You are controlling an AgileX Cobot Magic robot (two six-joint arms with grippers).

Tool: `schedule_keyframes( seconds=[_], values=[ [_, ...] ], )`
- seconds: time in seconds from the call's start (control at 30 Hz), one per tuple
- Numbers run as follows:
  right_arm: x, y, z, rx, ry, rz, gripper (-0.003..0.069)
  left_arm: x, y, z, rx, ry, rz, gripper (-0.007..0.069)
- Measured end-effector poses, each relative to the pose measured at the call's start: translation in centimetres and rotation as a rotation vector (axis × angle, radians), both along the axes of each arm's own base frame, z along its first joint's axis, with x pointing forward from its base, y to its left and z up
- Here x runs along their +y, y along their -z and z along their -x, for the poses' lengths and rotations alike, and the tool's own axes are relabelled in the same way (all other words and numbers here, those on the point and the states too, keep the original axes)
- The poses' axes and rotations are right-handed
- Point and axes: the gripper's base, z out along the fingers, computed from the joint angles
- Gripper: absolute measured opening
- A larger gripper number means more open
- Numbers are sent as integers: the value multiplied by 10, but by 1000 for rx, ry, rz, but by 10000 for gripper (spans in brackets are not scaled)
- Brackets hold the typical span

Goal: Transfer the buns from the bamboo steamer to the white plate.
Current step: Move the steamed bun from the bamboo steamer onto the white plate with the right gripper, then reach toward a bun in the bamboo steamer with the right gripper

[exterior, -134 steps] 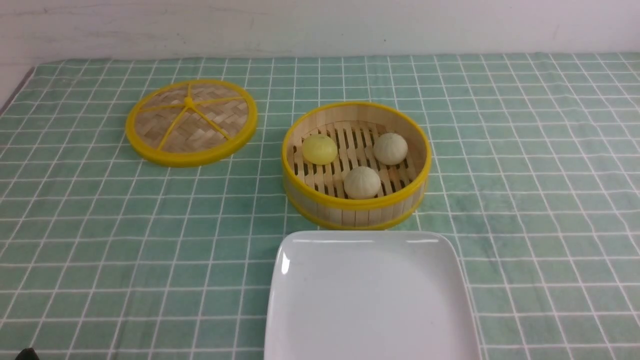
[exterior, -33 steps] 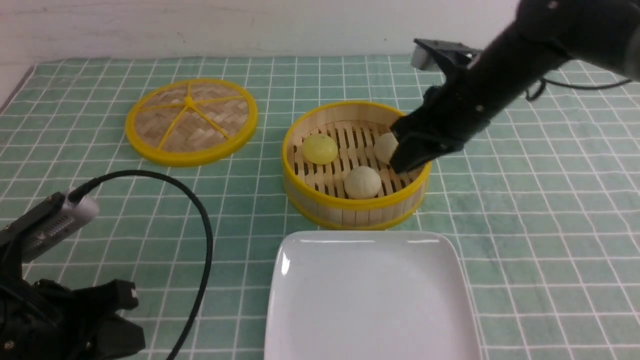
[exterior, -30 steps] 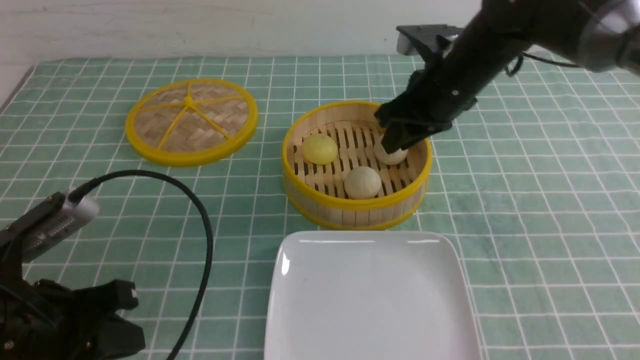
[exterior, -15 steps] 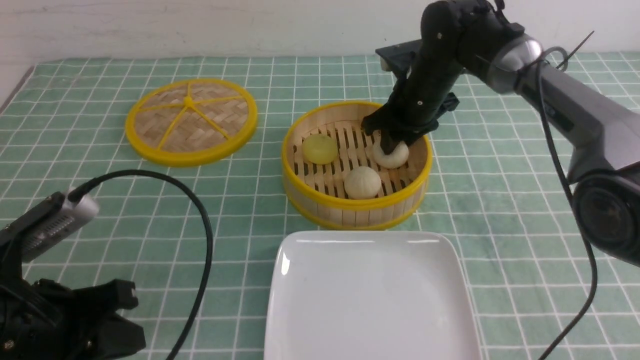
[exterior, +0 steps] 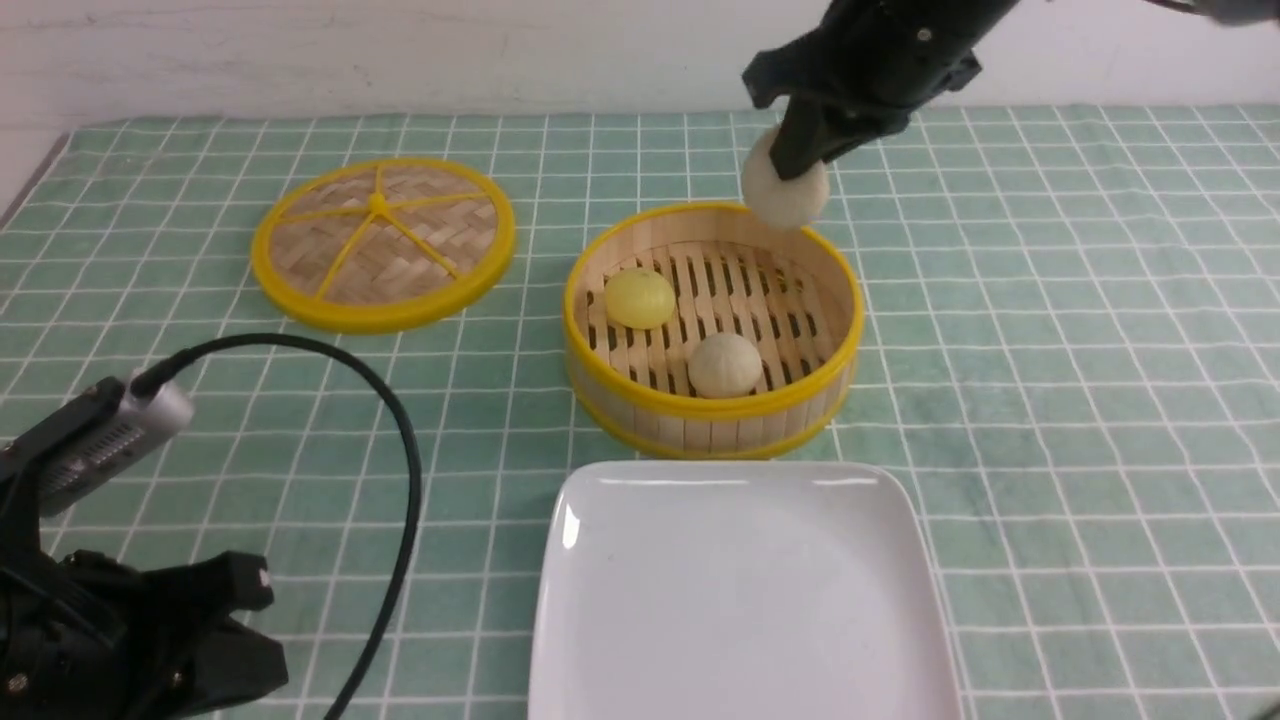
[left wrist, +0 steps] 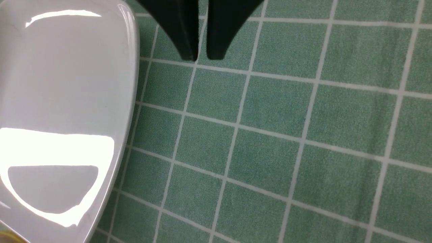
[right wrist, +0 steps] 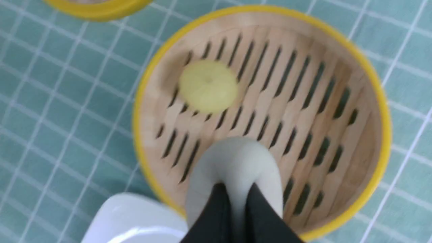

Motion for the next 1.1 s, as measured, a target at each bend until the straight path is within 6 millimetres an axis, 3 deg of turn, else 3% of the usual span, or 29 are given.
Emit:
schedule_keyframes(
  seconds=[0.07, 0.1, 0.13, 0.17, 0.23, 0.33, 0.43, 0.47, 0.57, 0.63, 0.67, 0.8, 0.9, 0.97, 1.1],
  values=[
    [-2, 12, 32, 96, -23, 29, 25, 0, 0, -1, -8, -5, -3, 73],
    [-2, 28, 42, 157, -34, 55, 25, 0, 0, -1, -9, -6, -3, 74],
    [-2, 31, 44, 169, -36, 60, 25, 0, 0, -1, -9, -6, -3, 74],
    [1, 60, 64, 275, -60, 109, 27, 1, 0, -1, -12, -7, -5, 76],
    [7, 93, 80, 344, -75, 146, 35, 1, 0, -1, -12, -7, -6, 78],
    [15, 133, 93, 344, -63, 169, 60, 1, 0, -1, -11, -6, -9, 83],
    [19, 152, 94, 288, -49, 179, 118, 1, 0, -1, -13, -6, -13, 86],
    [19, 157, 92, 261, -45, 189, 182, 1, 0, -1, -15, -7, -13, 88],
    [18, 155, 88, 227, -43, 205, 295, 1, 0, -2, -17, -8, -15, 91],
    [18, 142, 83, 185, -47, 221, 409, 1, 0, -2, -17, -8, -15, 94],
    [19, 139, 81, 175, -47, 219, 417, 1, 0, -2, -17, -8, -15, 94],
    [26, 91, 63, 31, -55, 188, 566, 1, 0, -2, -17, -8, -16, 99],
    [33, 71, 51, -56, -42, 145, 583, 1, 0, -2, -17, -8, -16, 103],
    [36, 69, 45, -83, -36, 130, 578, 1, 0, -2, -17, -8, -16, 104],
    [49, 93, 20, -142, -14, 112, 524, 2, 0, -1, -17, -7, -17, 104]
  ],
)
